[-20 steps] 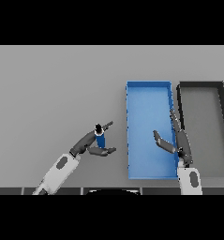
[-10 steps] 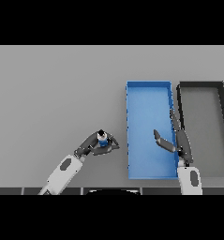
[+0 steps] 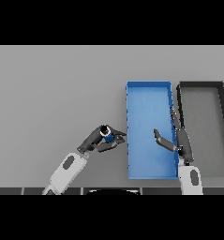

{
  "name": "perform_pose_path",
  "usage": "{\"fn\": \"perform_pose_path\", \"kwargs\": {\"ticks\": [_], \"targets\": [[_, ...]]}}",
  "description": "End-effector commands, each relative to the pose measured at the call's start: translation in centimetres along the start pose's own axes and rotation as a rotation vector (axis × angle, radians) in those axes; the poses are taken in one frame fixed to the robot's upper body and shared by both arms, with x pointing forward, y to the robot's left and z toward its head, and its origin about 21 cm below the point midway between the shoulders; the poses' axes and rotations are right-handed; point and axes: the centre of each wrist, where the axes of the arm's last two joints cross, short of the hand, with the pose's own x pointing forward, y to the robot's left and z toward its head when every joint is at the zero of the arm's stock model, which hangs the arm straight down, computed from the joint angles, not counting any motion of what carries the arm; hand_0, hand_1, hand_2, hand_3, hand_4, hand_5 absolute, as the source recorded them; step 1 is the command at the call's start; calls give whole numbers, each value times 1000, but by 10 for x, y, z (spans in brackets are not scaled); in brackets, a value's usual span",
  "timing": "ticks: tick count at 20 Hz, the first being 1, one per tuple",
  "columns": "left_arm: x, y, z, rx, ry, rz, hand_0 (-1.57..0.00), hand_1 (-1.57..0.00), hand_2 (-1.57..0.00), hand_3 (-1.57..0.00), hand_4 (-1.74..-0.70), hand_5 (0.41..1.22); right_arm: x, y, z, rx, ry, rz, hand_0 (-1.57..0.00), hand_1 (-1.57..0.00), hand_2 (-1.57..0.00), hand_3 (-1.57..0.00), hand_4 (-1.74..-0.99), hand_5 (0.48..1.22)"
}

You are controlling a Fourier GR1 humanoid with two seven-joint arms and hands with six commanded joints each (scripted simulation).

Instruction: Pick up the blue pipe and place it into the blue bin.

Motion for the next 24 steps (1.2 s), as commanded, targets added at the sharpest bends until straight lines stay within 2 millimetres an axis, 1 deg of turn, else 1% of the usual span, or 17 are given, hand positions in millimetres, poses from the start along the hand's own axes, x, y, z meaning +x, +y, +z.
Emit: {"fn": "perform_pose_path", "kwargs": {"ticks": [1,2,3,4,5,7,8,9,10,13,15,16,18,19,21,22,24], "targets": [[7,-1,-2,-15,-12,10,-1544,-1548,-1551,-1550,-1466,1212,-3,2,2,5,3,3,1,1,1,1,-1204,640],[16,0,-6,-28,-33,2,-1549,-1553,-1555,-1554,-1466,1214,-3,2,3,3,-2,8,1,1,1,1,-1194,642],[22,1,-10,-45,-39,-4,-1554,-1556,-1558,-1558,-1465,1215,-2,0,0,2,-3,16,1,1,1,1,-1184,643],[26,-2,-13,-60,-40,-2,-1557,-1559,-1561,-1560,-1466,1217,-4,2,1,1,3,18,1,1,1,1,-1176,643],[30,-4,-16,-68,-43,-6,-1560,-1562,-1563,-1563,-1466,1217,-3,-1,2,0,-4,26,1,1,1,1,-1170,644],[34,-3,-16,-85,-42,-10,-1564,-1565,-1566,-1566,-1466,1219,-4,-1,3,-7,-4,21,1,1,1,1,-1158,643],[35,-6,-17,-92,-34,-11,-1565,-1566,-1567,-1567,-1467,1219,-2,-4,-2,-9,-1,14,1,1,1,1,-1155,642],[35,-7,-15,-94,-31,-16,-1566,-1567,-1568,-1568,-1467,1220,-1,-5,-3,-11,-9,25,1,1,1,1,-1151,643],[30,-7,-13,-87,-12,-18,-1567,-1568,-1568,-1568,-1466,1220,-2,-3,2,-23,-17,31,1,1,1,1,-1145,643],[33,-7,-18,-86,-29,-20,-1569,-1569,-1570,-1570,-1466,1220,1,10,32,-112,-20,61,1,1,1,1,-1138,643],[33,-7,-18,-85,-23,-27,-1570,-1570,-1570,-1570,-1466,1220,6,18,57,-201,-8,87,1,1,1,1,-1188,643],[32,-8,-18,-91,-17,-26,-1570,-1570,-1570,-1570,-1466,1220,6,21,64,-224,8,92,1,1,1,1,-1191,642],[29,-7,-16,-99,-22,-21,-1570,-1570,-1571,-1571,-1467,1220,16,21,68,-244,-19,100,1,1,-20,1,-1187,642],[30,-7,-15,-100,-25,-20,-1571,-1571,-1571,-1571,-1467,1221,23,19,66,-220,-77,37,1,-2,-41,1,-1195,648],[32,-3,-15,-103,-32,-19,-1571,-1571,-1571,-1571,-1467,1221,39,14,64,-113,-129,-103,1,-22,-89,-1,-1202,624],[32,-6,-18,-110,-20,-19,-1571,-1571,-1571,-1571,-1467,1221,48,9,62,-57,-134,-136,1,-25,-106,-1,-1209,609],[34,-7,-15,-115,-46,-17,-1571,-1571,-1571,-1571,-1467,1221,69,-3,54,65,-156,-170,1,-23,-118,-1,-1224,600]]}}
